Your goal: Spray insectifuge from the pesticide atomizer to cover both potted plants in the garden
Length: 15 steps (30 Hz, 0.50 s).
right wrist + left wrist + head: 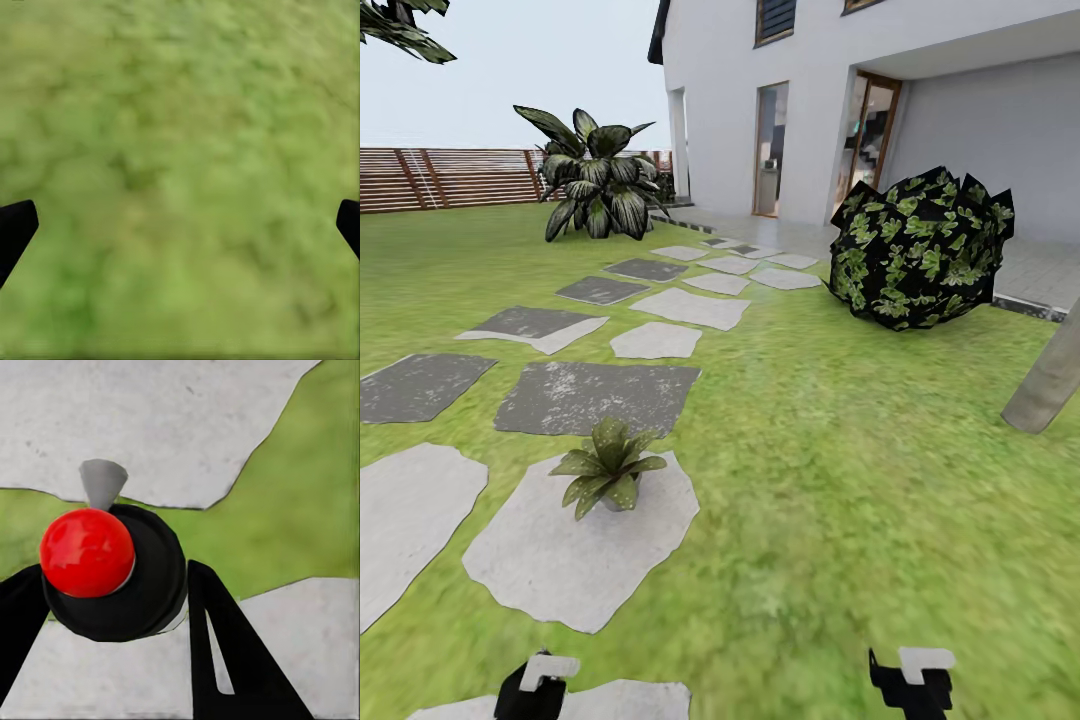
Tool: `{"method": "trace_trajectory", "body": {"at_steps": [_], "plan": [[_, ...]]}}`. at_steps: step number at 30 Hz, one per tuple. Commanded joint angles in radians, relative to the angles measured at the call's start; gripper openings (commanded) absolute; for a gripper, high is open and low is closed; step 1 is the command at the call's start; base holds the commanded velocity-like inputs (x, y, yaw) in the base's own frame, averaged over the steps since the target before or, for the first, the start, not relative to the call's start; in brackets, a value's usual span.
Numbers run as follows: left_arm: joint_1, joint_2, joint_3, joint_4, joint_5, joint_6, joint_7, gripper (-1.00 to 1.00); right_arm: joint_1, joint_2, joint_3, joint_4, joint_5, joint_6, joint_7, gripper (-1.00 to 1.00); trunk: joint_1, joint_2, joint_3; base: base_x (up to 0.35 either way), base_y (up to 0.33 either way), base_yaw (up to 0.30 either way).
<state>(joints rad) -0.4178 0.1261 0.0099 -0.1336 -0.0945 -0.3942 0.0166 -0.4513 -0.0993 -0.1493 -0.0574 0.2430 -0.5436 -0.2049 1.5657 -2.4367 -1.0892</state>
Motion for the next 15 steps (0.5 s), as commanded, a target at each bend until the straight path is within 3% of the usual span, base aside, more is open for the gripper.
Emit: {"method": "trace_trajectory", "body": {"at_steps": [1, 3, 9, 15], "plan": [[0.005, -0.002, 0.002, 0.003, 0.002, -0.005, 0.001, -1.0, 0.0, 0.002, -0.007, 0.0, 0.01, -0.003, -0.004, 1.0, 0.0, 0.0, -0.001, 0.0, 0.0, 0.0], [0.015, -0.005, 0.002, 0.007, 0.032, -0.008, -0.002, -1.0, 0.0, 0.006, -0.007, -0.005, 0.007, -0.006, -0.004, 1.0, 0.0, 0.0, -0.001, 0.0, 0.0, 0.0], [0.017, -0.009, 0.001, 0.012, 0.039, -0.008, -0.006, -1.0, 0.0, 0.009, -0.007, 0.0, 0.005, -0.006, -0.003, 1.0, 0.0, 0.0, -0.001, 0.0, 0.0, -0.007], [0.017, -0.018, 0.0, 0.012, 0.04, -0.007, -0.007, -1.0, 0.0, 0.01, -0.009, 0.003, -0.018, -0.006, -0.002, 1.0, 0.0, 0.0, 0.001, 0.0, 0.0, -0.206]]}}
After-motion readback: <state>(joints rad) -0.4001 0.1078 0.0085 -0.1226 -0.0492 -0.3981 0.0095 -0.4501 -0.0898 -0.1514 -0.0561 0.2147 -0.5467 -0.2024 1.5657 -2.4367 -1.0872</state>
